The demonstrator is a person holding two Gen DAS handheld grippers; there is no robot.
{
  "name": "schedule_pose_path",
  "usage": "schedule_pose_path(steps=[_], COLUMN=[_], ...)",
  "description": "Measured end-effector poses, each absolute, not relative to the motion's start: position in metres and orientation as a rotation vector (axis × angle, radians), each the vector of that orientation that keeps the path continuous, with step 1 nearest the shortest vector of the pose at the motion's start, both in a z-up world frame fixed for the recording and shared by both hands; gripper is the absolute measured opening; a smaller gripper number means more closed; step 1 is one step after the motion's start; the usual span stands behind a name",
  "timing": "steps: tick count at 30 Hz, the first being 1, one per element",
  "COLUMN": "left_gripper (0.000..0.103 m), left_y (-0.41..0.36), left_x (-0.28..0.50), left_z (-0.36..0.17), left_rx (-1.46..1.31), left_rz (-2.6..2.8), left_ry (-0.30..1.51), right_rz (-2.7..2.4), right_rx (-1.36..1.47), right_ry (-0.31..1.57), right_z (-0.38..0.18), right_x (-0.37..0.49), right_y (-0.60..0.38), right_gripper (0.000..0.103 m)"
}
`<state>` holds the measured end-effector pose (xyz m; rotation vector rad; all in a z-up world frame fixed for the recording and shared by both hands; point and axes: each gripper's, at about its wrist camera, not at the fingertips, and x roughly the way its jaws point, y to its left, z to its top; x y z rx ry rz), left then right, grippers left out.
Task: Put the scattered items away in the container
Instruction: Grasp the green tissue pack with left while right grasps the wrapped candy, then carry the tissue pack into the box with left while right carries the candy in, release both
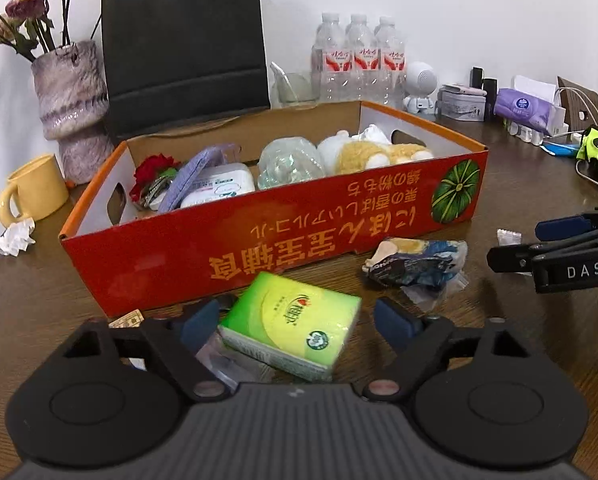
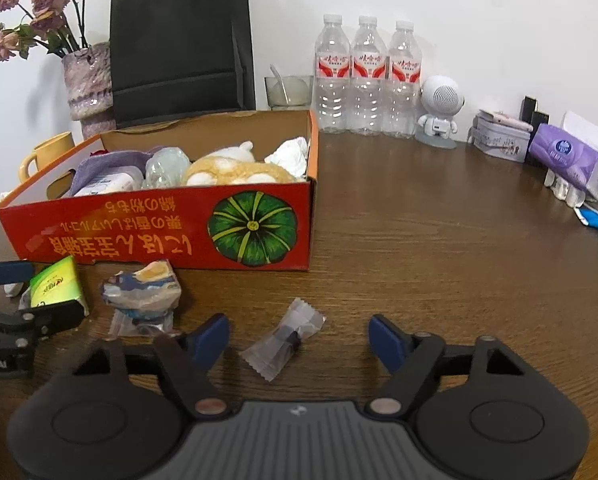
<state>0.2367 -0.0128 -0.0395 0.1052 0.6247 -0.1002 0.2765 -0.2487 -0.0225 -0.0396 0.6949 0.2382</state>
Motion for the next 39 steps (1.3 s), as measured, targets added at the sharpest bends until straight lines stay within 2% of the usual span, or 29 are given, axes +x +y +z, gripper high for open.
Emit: schedule_pose_path(steps=[3, 5, 8, 30, 39], left_gripper=[0.078, 0.077, 0.075, 0.073, 0.073], left_y=[-0.008, -0.007, -0.005, 0.002, 0.014], left_x=[0.239, 0.239, 0.238, 0.220, 0.191], left_z=[-0.041, -0.041, -0.042, -0.031, 0.009], left_rx=[0.079, 0.072, 0.066, 0.015, -0.053], left_rz=[-0.110, -0.114, -0.119, -0.107, -0.114], left_ry=[0.643, 0.646, 0.643, 0.560, 0.432], right_rz=[0.239, 0.244, 0.259, 0.296, 0.341], right_rx=[-0.049, -0.053, -0.059, -0.038, 0.009], right_ry=[0.692, 0.683, 0.675, 0.624, 0.525], right_z=[-0.023, -0.023, -0.023, -0.017, 0.008], right_x=[0.275, 0.273, 0.271, 0.257, 0.237], right_y=[-0.248, -0.247, -0.247, -0.250, -0.255], right_gripper=[0.055, 0.036, 0.018, 0.017, 0.017])
